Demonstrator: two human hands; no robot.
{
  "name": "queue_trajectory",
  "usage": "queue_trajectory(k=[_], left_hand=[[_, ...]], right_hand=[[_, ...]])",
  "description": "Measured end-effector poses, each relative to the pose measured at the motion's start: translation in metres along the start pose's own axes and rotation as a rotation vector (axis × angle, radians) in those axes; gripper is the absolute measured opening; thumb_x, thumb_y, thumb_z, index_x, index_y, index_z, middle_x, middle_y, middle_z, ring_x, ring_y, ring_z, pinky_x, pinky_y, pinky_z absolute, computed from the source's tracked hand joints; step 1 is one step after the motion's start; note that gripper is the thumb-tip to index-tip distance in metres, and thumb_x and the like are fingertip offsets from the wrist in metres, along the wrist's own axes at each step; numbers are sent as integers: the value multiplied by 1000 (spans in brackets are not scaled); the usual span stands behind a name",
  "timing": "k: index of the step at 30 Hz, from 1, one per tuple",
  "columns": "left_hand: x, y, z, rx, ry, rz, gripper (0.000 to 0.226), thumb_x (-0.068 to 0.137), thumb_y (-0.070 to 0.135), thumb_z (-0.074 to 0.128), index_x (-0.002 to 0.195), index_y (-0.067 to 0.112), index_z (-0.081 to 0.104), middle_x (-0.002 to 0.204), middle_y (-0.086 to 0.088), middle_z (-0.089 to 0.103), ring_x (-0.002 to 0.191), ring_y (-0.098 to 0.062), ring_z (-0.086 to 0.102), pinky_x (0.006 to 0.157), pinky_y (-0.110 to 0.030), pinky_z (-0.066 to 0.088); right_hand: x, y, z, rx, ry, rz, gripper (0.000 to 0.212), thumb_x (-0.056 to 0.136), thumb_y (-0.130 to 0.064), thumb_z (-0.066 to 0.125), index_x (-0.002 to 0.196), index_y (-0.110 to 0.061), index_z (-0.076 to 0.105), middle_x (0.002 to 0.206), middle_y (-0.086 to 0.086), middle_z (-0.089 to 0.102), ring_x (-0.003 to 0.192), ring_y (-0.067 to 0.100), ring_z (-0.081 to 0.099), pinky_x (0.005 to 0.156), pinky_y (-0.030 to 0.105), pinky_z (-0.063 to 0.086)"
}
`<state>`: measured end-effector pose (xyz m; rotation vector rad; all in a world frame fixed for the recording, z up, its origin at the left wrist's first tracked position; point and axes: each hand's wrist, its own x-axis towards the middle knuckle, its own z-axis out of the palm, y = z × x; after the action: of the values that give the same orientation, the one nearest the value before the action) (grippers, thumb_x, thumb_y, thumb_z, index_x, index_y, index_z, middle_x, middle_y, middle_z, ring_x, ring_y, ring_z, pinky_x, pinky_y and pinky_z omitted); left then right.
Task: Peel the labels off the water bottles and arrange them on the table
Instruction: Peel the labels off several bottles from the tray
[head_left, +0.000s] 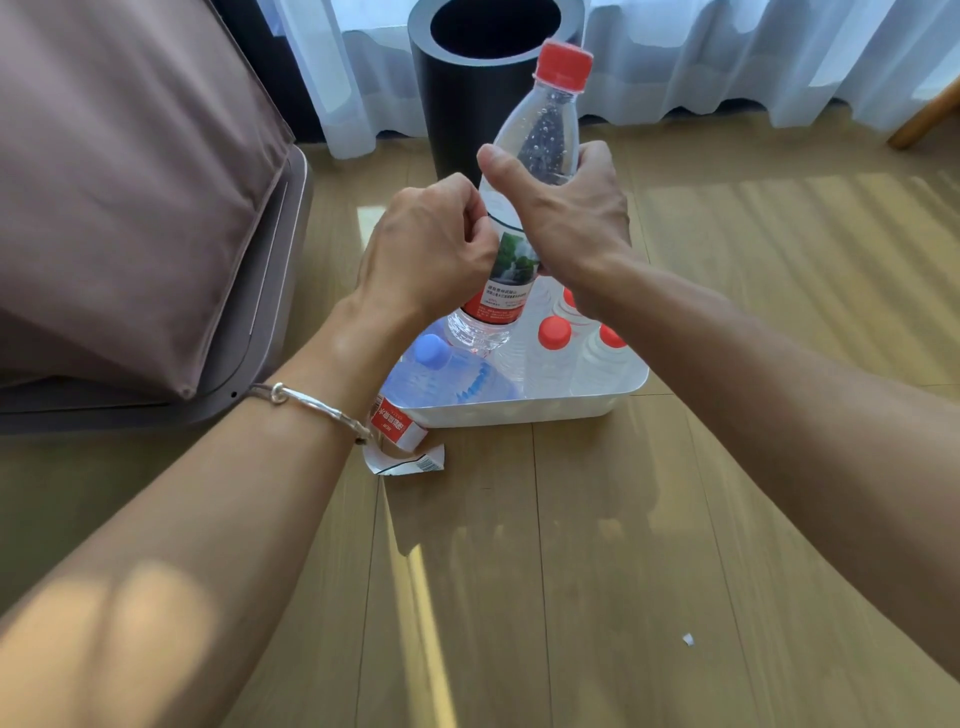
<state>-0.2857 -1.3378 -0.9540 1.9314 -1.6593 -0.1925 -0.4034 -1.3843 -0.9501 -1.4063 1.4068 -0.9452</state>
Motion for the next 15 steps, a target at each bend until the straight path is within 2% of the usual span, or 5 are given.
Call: queue_trajectory(k=[4,7,10,15], left_hand=[[1,-2,-1,-2,-23,-6,9,87,20,53,79,16,54,74,-2,62,72,-23,58,65,-34,45],[-1,0,2,13,36,-36,8,82,21,51,76,16,53,72,-3,63,73,-27,59,66,-38,48],[-3,5,8,-17,89,-110,9,82,22,52,76,15,53,73,-3,63,75,-28,59,66,-37,46],[-2,10,11,-97,121,-191,12,83,24,54,71,21,50,66,7,56,75,-22,57,63,-30,40]], right_hand=[[0,1,1,-16,-5,-3,56,75,-59,73,108,-20,50,89,-10,58,80,5,60,75,36,58],[0,1,2,-15,-7,-9,57,75,-60,73,108,-20,51,90,-10,59,80,4,60,71,30,55],[0,2,2,-7,-10,-14,54,77,-58,73,109,-20,51,90,-10,59,79,4,60,69,29,54],[4,3,1,53,11,4,51,73,-59,75,101,-24,52,90,-9,61,85,10,65,76,43,60]])
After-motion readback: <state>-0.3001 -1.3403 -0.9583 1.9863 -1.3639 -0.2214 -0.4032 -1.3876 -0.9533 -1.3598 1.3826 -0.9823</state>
